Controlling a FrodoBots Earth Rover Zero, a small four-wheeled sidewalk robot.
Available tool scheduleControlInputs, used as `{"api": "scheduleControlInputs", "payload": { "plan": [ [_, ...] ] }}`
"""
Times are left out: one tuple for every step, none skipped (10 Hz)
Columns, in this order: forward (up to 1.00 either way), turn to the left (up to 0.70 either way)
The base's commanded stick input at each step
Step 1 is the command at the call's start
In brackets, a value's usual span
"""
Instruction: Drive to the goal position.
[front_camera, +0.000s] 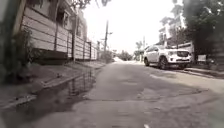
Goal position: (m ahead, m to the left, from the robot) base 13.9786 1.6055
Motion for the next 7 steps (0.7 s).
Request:
{"api": "scheduleControlInputs", "payload": {
  "plan": [
    [0.85,0.01],
    [0.85,0.05],
    [0.85,0.08],
    [0.85,-0.26],
    [0.85,-0.3],
    [0.85,-0.34],
    [0.85,-0.05]
  ]
}}
